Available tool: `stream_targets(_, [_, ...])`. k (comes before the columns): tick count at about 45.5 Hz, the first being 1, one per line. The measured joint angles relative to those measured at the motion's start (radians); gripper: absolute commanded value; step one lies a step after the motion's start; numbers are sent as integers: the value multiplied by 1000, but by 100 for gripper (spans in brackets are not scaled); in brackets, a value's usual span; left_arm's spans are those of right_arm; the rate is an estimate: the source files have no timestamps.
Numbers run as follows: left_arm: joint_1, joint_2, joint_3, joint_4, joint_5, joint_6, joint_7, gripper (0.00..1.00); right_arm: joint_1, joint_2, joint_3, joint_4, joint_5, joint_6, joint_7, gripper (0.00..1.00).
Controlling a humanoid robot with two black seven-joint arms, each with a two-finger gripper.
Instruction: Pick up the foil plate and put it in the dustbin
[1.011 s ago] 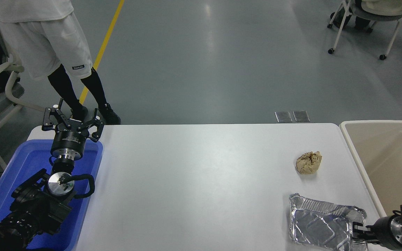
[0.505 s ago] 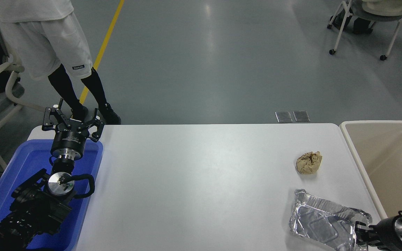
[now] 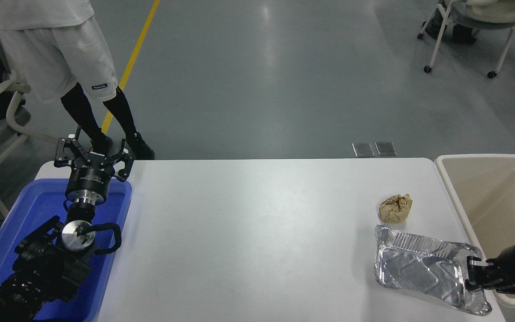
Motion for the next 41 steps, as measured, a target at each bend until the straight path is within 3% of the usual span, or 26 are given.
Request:
stream_targets(15, [0,0,0,0,0,0,0,99,411,-11,-240,76,-31,162,0,0])
stream_targets(41, [0,0,0,0,0,0,0,99,860,-2,-363,112,-35,210,-1,0])
